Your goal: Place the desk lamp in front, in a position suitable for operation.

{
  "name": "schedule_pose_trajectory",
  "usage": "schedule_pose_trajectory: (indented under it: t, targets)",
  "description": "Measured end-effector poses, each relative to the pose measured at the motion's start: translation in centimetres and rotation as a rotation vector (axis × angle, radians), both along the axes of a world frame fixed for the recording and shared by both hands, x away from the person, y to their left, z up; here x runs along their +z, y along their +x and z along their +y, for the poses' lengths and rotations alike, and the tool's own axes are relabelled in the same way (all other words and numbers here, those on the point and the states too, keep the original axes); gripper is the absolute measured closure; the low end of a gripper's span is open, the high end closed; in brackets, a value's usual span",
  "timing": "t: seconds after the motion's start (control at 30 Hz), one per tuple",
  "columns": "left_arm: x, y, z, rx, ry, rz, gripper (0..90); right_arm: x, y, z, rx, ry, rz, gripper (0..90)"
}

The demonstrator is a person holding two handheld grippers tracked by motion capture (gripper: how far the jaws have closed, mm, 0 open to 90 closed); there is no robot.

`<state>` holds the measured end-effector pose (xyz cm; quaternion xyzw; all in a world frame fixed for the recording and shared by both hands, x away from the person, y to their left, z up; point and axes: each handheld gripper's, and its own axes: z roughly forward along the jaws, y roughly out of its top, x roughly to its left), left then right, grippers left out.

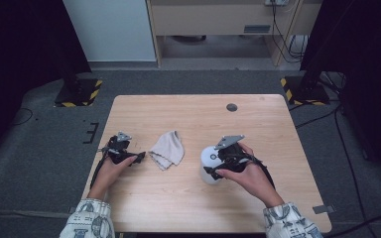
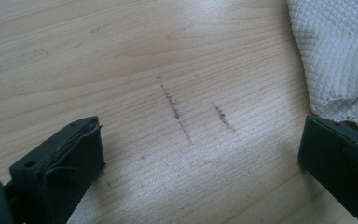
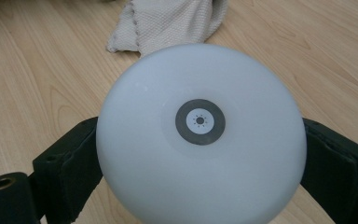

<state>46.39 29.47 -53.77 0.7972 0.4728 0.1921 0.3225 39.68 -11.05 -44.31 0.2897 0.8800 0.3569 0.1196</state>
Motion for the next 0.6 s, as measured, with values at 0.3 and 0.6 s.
schedule_pose_trajectory:
  t: [0.3, 0.6]
  targets:
    - [0.0, 0.0, -0.1, 0.002, 0.000, 0.000, 0.0, 0.0, -0.2, 0.4, 0.016, 0.002, -0.002, 7.3]
    - [0.1, -0.2, -0.3, 0.017, 0.006, 0.007, 0.0, 0.1, -0.8, -0.7, 0.026, 0.019, -0.004, 4.3]
